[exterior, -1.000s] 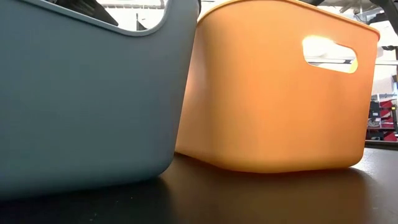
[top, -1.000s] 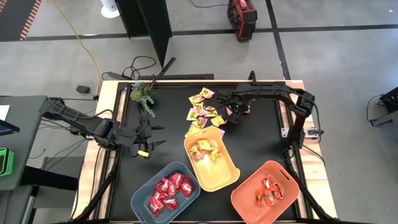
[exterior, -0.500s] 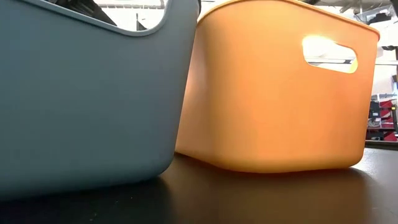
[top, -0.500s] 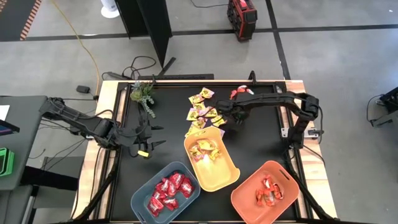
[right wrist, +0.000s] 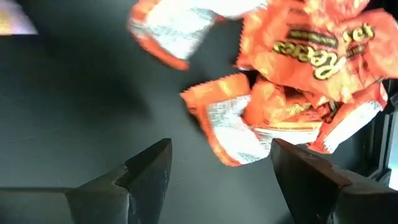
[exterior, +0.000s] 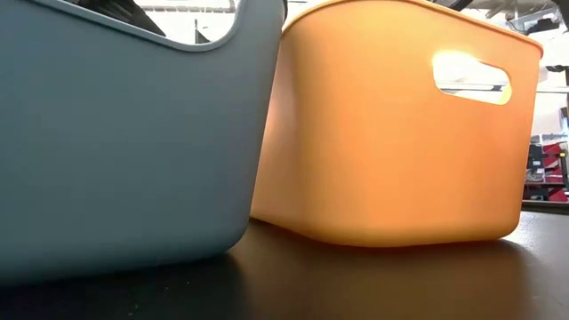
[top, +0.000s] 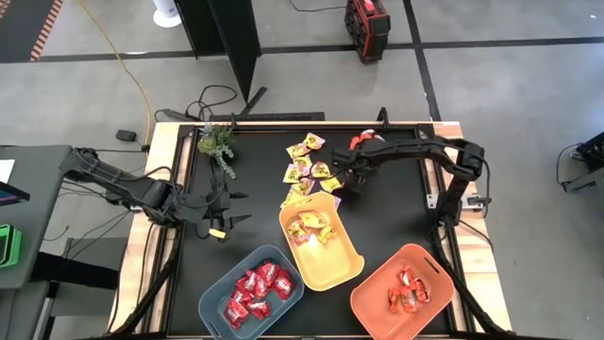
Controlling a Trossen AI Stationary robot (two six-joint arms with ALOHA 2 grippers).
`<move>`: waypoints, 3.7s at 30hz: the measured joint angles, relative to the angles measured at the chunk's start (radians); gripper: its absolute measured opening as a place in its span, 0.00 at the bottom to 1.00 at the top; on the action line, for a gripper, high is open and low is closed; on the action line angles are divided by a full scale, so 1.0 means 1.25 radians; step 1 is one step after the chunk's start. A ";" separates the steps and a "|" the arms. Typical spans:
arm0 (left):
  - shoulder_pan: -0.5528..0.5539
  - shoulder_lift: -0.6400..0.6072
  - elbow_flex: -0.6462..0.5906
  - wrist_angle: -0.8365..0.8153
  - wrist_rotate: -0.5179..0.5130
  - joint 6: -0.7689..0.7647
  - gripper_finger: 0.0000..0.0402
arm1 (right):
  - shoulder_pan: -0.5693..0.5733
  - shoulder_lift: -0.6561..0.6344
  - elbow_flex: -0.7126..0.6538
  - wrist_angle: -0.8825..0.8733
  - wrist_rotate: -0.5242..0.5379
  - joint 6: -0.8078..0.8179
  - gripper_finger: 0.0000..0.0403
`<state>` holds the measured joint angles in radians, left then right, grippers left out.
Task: Sort candy
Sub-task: Put the orange chocolate into the orange bin
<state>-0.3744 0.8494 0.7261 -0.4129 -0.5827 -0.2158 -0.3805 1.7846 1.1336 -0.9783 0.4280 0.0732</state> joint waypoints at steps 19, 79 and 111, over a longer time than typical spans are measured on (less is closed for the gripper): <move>0.000 0.000 0.000 0.000 -0.001 -0.001 0.66 | -0.005 0.016 0.001 0.012 0.004 -0.039 0.48; 0.000 0.000 0.000 -0.019 -0.002 -0.001 0.66 | 0.005 0.003 -0.041 0.048 -0.055 0.082 0.71; 0.000 0.000 0.000 -0.029 0.001 -0.010 0.66 | -0.020 0.003 -0.098 0.107 0.066 0.040 0.71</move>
<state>-0.3740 0.8490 0.7258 -0.4496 -0.5819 -0.2288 -0.4058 1.7882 1.0110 -0.8444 0.5111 0.1226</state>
